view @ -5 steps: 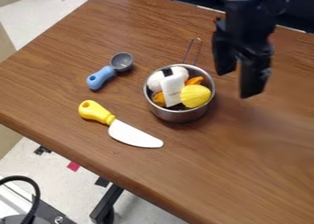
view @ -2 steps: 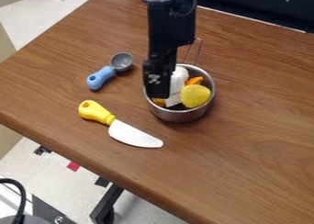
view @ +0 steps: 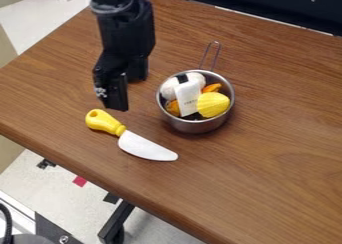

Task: Moved the yellow knife to the right side of the table

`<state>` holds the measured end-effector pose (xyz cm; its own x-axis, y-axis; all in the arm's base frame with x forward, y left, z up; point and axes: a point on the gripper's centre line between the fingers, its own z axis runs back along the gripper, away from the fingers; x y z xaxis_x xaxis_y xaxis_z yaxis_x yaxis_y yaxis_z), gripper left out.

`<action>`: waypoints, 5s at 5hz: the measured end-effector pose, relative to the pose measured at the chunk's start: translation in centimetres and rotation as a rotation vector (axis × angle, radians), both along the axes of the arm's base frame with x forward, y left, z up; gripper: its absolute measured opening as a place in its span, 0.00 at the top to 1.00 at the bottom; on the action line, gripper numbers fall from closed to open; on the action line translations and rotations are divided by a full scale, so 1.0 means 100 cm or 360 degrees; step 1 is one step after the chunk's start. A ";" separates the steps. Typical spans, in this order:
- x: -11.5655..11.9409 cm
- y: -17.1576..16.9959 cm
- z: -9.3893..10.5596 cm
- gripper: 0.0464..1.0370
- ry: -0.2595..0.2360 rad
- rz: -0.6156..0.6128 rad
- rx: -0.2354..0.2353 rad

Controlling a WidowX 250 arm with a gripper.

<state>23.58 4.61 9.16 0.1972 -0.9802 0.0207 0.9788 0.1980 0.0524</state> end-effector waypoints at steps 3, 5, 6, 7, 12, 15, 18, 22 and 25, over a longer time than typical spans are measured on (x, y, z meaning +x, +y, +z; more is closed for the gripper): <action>-0.017 0.037 -0.031 0.04 0.0012 -0.0413 0.0126; -0.018 0.034 -0.050 0.04 0.0057 -0.0498 0.0127; -0.020 0.031 -0.057 0.04 0.0031 -0.0562 0.0137; -0.019 0.030 -0.059 0.08 -0.0005 -0.0594 0.0141; -0.025 0.014 -0.046 0.69 0.0103 -0.0534 -0.0021; -0.017 -0.058 0.004 0.69 0.0207 0.0132 -0.0294; 0.022 -0.154 -0.001 0.69 0.0171 0.1142 -0.0351; 0.036 -0.195 -0.051 0.69 -0.0078 0.2206 -0.0407; 0.047 -0.199 -0.053 0.33 0.0018 0.2255 -0.0386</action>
<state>28.25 -15.30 3.84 0.9869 0.0656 0.1473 -0.0465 0.9905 -0.1294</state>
